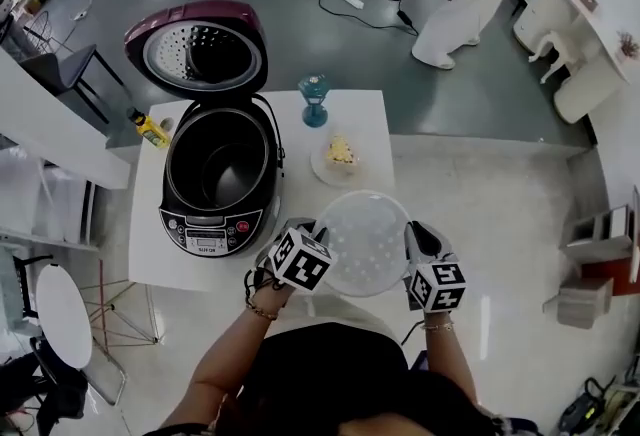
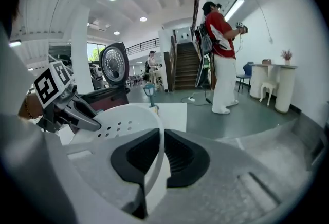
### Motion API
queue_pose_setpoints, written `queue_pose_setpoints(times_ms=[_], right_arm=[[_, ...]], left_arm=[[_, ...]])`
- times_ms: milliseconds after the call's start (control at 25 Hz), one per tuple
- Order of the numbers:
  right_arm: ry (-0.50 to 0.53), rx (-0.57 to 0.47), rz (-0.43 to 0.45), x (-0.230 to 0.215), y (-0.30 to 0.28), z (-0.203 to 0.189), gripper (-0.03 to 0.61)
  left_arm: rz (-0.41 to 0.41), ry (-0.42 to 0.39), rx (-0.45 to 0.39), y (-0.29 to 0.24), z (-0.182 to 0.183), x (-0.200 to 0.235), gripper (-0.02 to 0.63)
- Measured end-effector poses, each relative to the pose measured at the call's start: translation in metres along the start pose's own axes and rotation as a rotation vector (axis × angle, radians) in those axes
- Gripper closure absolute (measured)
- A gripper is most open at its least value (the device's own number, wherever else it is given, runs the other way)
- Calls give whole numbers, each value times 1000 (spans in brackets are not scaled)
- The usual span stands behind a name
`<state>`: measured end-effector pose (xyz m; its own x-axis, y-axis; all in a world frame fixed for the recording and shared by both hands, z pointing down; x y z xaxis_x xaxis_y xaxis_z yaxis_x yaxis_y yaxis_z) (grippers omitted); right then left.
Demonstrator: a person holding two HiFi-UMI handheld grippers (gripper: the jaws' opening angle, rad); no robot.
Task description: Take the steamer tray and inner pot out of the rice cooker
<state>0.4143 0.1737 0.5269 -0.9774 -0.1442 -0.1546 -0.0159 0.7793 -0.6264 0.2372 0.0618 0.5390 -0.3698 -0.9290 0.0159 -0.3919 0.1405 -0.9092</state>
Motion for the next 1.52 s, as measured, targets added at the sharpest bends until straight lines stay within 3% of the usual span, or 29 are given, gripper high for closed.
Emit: queue_pose_setpoints(times_ms=[320, 800, 1120, 1240, 1400, 1520], right_arm=[[-68, 122, 55, -12, -46, -45, 543], [-62, 204, 52, -23, -76, -59, 543], [-55, 213, 49, -29, -85, -63, 543], [-37, 212, 39, -28, -86, -63, 541], [-54, 233, 29, -32, -87, -64, 504], [-79, 219, 1, -41, -75, -60, 448]], left_arm=[[-26, 48, 95, -50, -15, 5, 561], [-60, 120, 135, -86, -20, 15, 569], [-62, 111, 155, -102, -21, 16, 563], [-50, 70, 156, -103, -24, 12, 543], [-33, 38, 153, -99, -27, 11, 390], [-24, 14, 142, -89, -31, 8, 362]])
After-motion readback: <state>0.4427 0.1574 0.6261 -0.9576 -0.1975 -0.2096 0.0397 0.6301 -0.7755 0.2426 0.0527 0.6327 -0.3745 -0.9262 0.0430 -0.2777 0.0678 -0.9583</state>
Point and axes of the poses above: the fingertips, and each gripper's own axes: y backward along the fingers, x to its left, z out of its top, the point moved 4 cm from there along y, backward along the fingers, and after that the axes turned 9 degrees about x, right-handed, at the moved point
